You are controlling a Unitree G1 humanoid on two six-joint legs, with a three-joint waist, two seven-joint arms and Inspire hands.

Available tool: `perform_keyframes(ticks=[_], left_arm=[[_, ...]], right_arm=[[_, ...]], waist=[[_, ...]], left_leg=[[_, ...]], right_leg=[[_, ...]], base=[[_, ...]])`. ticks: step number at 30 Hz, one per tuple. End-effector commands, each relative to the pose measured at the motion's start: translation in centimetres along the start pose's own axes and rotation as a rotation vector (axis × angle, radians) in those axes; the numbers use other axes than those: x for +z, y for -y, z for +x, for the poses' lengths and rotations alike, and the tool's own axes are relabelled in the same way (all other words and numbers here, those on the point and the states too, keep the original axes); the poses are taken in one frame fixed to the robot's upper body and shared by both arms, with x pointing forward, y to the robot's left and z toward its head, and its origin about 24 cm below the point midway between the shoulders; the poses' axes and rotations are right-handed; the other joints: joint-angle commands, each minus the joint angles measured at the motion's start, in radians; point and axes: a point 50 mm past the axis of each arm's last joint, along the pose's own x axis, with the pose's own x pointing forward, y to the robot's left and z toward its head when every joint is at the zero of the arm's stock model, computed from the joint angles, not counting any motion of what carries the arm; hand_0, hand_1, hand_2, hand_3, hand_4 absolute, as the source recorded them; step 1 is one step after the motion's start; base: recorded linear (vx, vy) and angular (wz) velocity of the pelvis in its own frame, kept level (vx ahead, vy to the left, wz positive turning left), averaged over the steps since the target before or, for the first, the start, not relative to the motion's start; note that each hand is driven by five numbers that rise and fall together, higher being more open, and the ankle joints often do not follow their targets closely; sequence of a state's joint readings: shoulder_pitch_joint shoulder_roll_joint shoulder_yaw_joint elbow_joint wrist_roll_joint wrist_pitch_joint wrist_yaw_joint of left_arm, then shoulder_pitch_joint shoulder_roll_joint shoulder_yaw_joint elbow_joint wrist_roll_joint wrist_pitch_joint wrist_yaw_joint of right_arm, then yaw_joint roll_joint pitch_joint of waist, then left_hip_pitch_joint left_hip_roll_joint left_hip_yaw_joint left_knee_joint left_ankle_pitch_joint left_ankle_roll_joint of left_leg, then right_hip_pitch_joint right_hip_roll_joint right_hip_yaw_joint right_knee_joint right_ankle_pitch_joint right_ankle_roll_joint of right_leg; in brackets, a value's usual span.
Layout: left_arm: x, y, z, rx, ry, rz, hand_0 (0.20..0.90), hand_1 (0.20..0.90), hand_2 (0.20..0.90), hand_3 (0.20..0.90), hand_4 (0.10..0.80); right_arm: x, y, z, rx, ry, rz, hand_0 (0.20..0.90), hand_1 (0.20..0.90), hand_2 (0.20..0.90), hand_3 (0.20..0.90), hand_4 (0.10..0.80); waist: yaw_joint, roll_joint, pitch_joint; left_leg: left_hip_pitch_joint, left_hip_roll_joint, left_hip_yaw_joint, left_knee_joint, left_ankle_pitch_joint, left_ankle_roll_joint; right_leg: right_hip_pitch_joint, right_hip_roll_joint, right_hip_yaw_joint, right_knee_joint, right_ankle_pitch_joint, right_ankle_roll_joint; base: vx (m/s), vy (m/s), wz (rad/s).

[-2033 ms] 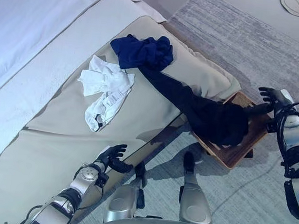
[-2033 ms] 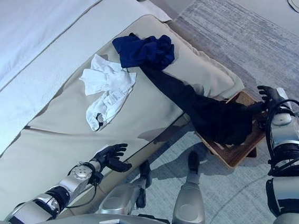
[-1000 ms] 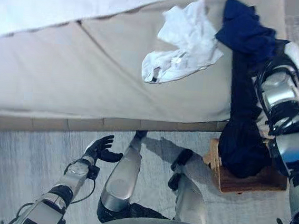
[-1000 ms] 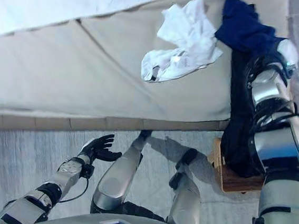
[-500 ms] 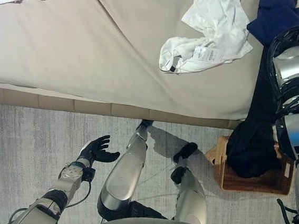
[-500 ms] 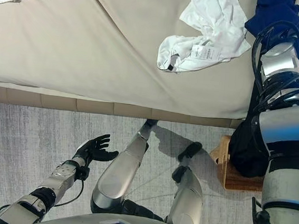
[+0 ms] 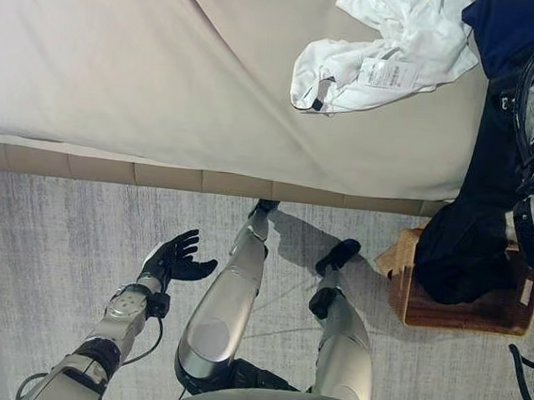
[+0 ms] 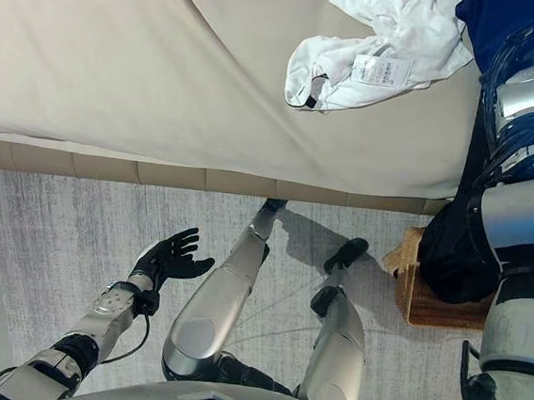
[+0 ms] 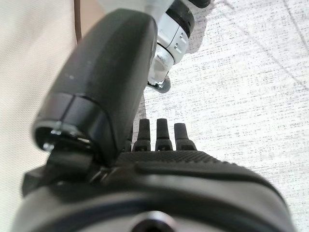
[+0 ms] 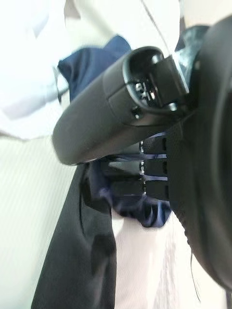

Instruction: Pick up the clothes from the bed and place them into the basket

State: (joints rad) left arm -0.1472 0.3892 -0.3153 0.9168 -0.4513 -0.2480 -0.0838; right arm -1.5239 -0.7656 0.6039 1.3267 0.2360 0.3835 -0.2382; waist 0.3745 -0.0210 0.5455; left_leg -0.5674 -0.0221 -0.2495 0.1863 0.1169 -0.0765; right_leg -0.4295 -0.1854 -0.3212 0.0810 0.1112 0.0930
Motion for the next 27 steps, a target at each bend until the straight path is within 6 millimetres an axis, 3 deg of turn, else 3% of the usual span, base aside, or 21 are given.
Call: perform_keyframes(ticks=[1,7,16,19,22,23,27], left_arm=[[-4.2,-2.5,-3.3,0.069,-0.093,0.012,0.900,0.900,0.900,0.900,0.800],[-3.6,-2.7,-2.7,0.092,-0.096,0.043,0.900,0.900,0.900,0.900,0.800],[-4.6,-3.3,-2.8,0.132,-0.202,0.112,0.900,0.900,0.900,0.900,0.800],[-5.4,-3.2,-3.1,0.131,-0.246,0.132,0.900,0.900,0.900,0.900,0.800],[-6.4,-2.8,-3.6,0.118,-0.298,0.145,0.900,0.900,0.900,0.900,0.800],[-6.8,-2.6,-3.7,0.110,-0.311,0.157,0.900,0.900,0.900,0.900,0.800],[-7.3,-1.6,-3.7,0.077,-0.338,0.184,0.900,0.900,0.900,0.900,0.800]], right_arm=[[4.9,6.7,-0.7,-0.268,0.252,0.056,0.300,0.300,0.300,0.200,0.100],[7.4,7.2,-2.2,-0.408,0.458,0.218,0.300,0.300,0.300,0.200,0.100],[9.2,7.2,-4.2,-0.441,0.647,0.322,0.300,0.300,0.300,0.200,0.100],[9.3,7.2,-4.3,-0.394,0.684,0.257,0.300,0.300,0.300,0.200,0.100],[7.9,6.0,-3.4,-0.198,0.627,0.072,0.319,0.319,0.319,0.222,0.122],[7.0,5.2,-2.8,-0.100,0.583,0.003,0.900,0.900,0.900,0.900,0.800],[3.3,2.8,-1.5,0.108,0.479,-0.276,0.900,0.900,0.900,0.900,0.800]], waist=[[0.000,-0.030,-0.025],[-0.016,-0.047,-0.029],[-0.065,-0.085,-0.197],[-0.091,-0.094,-0.268],[-0.112,-0.098,-0.328],[-0.117,-0.102,-0.344],[-0.127,-0.116,-0.383]], left_leg=[[0.053,-0.025,0.018,-0.064,-0.031,0.046],[0.163,-0.015,0.047,-0.087,-0.057,0.044],[0.365,0.016,0.105,-0.185,-0.089,0.040],[0.430,0.017,0.110,-0.202,-0.095,0.040],[0.485,0.020,0.122,-0.211,-0.099,0.041],[0.498,0.022,0.127,-0.211,-0.102,0.041],[0.531,0.026,0.132,-0.196,-0.115,0.040]], right_leg=[[0.028,0.031,0.021,0.007,-0.001,0.019],[0.126,0.031,0.037,-0.016,-0.008,0.025],[0.305,0.041,0.050,-0.079,-0.030,0.030],[0.359,0.045,0.057,-0.099,-0.028,0.028],[0.400,0.048,0.073,-0.115,-0.025,0.024],[0.412,0.049,0.077,-0.119,-0.025,0.022],[0.448,0.057,0.086,-0.124,-0.036,0.007]], base=[[-0.064,-0.014,-0.07],[-0.071,-0.023,-0.08],[0.018,-0.086,-0.16],[0.053,-0.085,-0.17],[0.111,-0.012,-0.27],[0.134,-0.023,-0.22],[0.136,-0.013,-0.16]])
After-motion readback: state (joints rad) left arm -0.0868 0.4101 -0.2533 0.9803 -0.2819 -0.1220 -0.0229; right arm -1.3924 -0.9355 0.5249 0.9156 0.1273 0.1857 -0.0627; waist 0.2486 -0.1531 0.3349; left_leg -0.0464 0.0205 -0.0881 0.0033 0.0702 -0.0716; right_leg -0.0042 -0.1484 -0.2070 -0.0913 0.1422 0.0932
